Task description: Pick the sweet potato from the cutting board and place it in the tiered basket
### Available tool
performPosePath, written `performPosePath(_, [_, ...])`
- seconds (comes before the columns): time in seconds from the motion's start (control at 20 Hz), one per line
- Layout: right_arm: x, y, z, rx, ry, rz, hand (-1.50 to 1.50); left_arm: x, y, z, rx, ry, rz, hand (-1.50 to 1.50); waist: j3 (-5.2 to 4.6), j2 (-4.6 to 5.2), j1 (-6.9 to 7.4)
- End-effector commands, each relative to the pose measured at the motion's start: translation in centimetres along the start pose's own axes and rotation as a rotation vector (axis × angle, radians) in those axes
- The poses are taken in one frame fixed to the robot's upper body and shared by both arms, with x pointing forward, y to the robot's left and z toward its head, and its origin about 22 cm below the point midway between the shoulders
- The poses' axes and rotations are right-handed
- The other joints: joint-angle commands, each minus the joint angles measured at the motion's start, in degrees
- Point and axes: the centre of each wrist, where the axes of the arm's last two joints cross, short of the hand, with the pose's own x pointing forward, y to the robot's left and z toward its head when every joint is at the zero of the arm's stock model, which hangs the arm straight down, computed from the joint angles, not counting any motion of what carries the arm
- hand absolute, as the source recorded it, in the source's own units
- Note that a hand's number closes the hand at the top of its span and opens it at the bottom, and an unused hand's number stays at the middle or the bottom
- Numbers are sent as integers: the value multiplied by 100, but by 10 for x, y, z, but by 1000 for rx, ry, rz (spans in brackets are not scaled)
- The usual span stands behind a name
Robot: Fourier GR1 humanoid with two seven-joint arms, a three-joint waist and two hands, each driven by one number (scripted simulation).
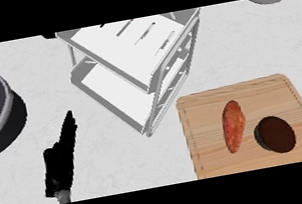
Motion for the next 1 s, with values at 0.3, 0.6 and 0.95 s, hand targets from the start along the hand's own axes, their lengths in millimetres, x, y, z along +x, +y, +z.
performPosePath(0.3, [50, 49, 2, 54, 215, 255, -150, -8, -4, 1, 0, 30, 7, 0, 9, -1, -42])
performPosePath(0.6, [81, 68, 5, 93, 223, 275, -150, -13, 4, 6, 15, 45, 22, 0, 20, -46, -140])
performPosePath(0.95, [102, 100, 2, 156, 242, 331, -150, -18, -6, 6, 29, 40, 8, 0, 32, -58, -225])
